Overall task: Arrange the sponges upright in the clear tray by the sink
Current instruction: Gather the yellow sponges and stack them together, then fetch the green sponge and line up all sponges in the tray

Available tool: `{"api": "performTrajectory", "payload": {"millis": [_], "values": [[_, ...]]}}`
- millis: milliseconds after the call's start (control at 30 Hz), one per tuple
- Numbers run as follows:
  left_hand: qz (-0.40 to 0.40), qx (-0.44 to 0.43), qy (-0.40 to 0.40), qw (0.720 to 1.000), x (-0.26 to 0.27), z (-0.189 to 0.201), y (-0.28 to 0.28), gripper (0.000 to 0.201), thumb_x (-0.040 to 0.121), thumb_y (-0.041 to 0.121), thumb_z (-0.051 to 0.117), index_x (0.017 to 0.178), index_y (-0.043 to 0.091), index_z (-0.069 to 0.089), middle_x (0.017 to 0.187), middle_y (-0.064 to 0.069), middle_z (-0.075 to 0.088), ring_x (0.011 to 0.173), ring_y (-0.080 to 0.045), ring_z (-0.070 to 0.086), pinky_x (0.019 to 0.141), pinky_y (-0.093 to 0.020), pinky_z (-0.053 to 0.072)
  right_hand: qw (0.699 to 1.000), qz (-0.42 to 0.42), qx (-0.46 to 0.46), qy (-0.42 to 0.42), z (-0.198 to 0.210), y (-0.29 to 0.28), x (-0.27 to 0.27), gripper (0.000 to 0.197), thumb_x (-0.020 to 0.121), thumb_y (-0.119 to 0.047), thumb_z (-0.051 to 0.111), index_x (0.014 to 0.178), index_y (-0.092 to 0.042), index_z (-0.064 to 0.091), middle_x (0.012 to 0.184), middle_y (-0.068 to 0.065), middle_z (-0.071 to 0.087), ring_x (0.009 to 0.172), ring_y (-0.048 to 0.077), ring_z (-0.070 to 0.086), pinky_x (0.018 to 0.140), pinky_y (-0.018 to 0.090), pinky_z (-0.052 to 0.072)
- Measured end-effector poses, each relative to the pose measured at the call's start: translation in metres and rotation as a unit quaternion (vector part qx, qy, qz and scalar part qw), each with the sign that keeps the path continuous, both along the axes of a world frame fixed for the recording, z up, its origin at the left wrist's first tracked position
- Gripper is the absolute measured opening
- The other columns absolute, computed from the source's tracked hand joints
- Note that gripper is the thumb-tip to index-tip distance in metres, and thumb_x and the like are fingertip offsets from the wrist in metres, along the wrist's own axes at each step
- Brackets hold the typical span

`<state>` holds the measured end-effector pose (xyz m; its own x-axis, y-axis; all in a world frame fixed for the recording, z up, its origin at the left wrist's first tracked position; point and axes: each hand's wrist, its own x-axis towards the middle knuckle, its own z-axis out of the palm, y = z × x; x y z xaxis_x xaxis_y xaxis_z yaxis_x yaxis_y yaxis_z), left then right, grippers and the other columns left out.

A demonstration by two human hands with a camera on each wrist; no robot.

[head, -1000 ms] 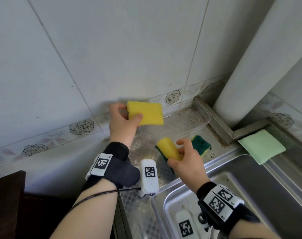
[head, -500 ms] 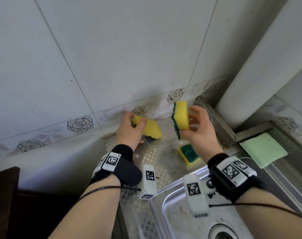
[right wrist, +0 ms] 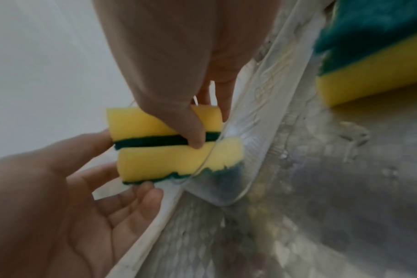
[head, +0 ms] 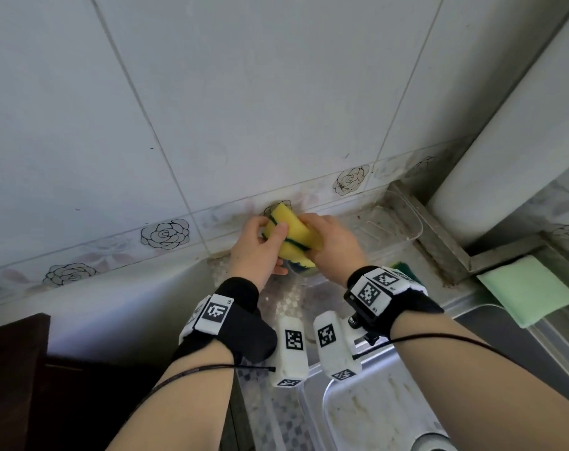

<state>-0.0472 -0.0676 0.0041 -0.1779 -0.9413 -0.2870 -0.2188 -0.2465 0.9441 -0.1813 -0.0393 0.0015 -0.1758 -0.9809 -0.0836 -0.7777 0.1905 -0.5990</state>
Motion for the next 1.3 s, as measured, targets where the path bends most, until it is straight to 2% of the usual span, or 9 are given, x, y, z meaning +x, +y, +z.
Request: {"api": "performTrajectory", "payload": {"millis": [300, 400, 500, 600, 700, 767, 933, 1100, 1300], "values": [[0.008, 0.002, -0.087, 0.996, -0.002, 0.008, -0.006, 0.057, 0.076, 0.046, 0.07, 0.121, 0.019, 0.049, 0.114, -0.012, 0.06, 0.072, -0.021, 0.062, 0.052, -0.03, 0.057, 0.999, -0.005, 0.038, -0.018, 0.01, 0.012, -0.012, 0.068, 0.079, 0.003, 0.048, 0.14, -0.025, 0.036, 0.139, 0.011, 0.051, 0.124, 0.03, 0.048, 0.104, 0.036, 0.038], [0.031, -0.007, -0.107, 0.994, -0.002, 0.013, -0.005, 0.064, 0.074, 0.052, 0.068, 0.123, 0.017, 0.049, 0.117, -0.009, 0.058, 0.09, -0.026, 0.063, 0.069, -0.039, 0.059, 0.998, -0.011, 0.045, -0.039, 0.016, 0.019, -0.013, 0.07, 0.081, 0.003, 0.045, 0.144, -0.022, 0.028, 0.144, 0.013, 0.044, 0.13, 0.03, 0.043, 0.107, 0.037, 0.035], [0.076, -0.065, -0.112, 0.989, -0.001, 0.021, -0.002, 0.055, 0.078, 0.05, 0.064, 0.118, 0.015, 0.05, 0.106, -0.003, 0.057, 0.1, -0.026, 0.058, 0.088, -0.043, 0.052, 0.997, -0.003, 0.03, -0.075, 0.028, 0.031, -0.018, 0.064, 0.084, 0.002, 0.043, 0.144, -0.018, 0.03, 0.148, 0.011, 0.041, 0.136, 0.027, 0.037, 0.111, 0.035, 0.029], [0.082, -0.123, -0.083, 0.986, -0.01, 0.038, 0.004, 0.032, 0.083, 0.038, 0.062, 0.105, 0.019, 0.052, 0.086, 0.006, 0.052, 0.089, -0.02, 0.055, 0.08, -0.033, 0.044, 0.993, -0.02, 0.014, -0.118, 0.035, 0.047, -0.027, 0.062, 0.083, 0.005, 0.04, 0.14, -0.017, 0.037, 0.144, 0.011, 0.045, 0.134, 0.026, 0.039, 0.11, 0.034, 0.031], [0.006, -0.143, -0.028, 0.989, -0.031, 0.05, 0.011, 0.019, 0.077, 0.037, 0.066, 0.087, 0.026, 0.054, 0.079, 0.002, 0.053, 0.075, -0.023, 0.053, 0.068, -0.037, 0.044, 0.986, -0.08, -0.016, -0.143, 0.032, 0.062, -0.049, 0.066, 0.076, 0.013, 0.038, 0.133, -0.02, 0.047, 0.137, 0.009, 0.052, 0.128, 0.022, 0.046, 0.108, 0.035, 0.037], [-0.076, -0.152, -0.034, 0.985, -0.051, 0.055, 0.019, 0.017, 0.078, 0.034, 0.066, 0.087, 0.023, 0.057, 0.077, -0.001, 0.053, 0.066, -0.022, 0.051, 0.062, -0.037, 0.044, 0.978, -0.132, -0.028, -0.159, 0.031, 0.076, -0.07, 0.062, 0.075, 0.015, 0.04, 0.127, -0.018, 0.052, 0.131, 0.009, 0.057, 0.124, 0.021, 0.05, 0.107, 0.036, 0.039], [-0.214, -0.137, -0.093, 0.963, -0.105, 0.042, 0.045, 0.026, 0.084, 0.029, 0.065, 0.103, 0.015, 0.056, 0.083, 0.005, 0.053, 0.076, -0.015, 0.053, 0.074, -0.034, 0.049, 0.959, -0.228, -0.053, -0.158, 0.025, 0.115, -0.122, 0.05, 0.076, 0.015, 0.045, 0.116, -0.011, 0.059, 0.114, 0.01, 0.064, 0.111, 0.023, 0.057, 0.103, 0.04, 0.044], [-0.307, -0.111, -0.233, 0.916, -0.137, 0.009, 0.064, 0.048, 0.081, 0.036, 0.068, 0.121, 0.014, 0.052, 0.115, -0.007, 0.059, 0.104, -0.025, 0.058, 0.089, -0.036, 0.048, 0.941, -0.311, -0.059, -0.122, 0.013, 0.15, -0.164, 0.038, 0.076, 0.009, 0.052, 0.11, -0.007, 0.061, 0.102, 0.008, 0.063, 0.099, 0.021, 0.058, 0.089, 0.028, 0.042], [-0.362, -0.199, -0.416, 0.81, -0.153, -0.008, 0.081, 0.07, 0.076, 0.041, 0.067, 0.135, 0.018, 0.036, 0.131, -0.012, 0.049, 0.115, -0.031, 0.053, 0.091, -0.04, 0.048, 0.912, -0.392, -0.06, -0.103, 0.001, 0.181, -0.189, 0.033, 0.079, 0.002, 0.054, 0.11, -0.007, 0.06, 0.113, 0.014, 0.065, 0.109, 0.03, 0.058, 0.097, 0.036, 0.043]]}}
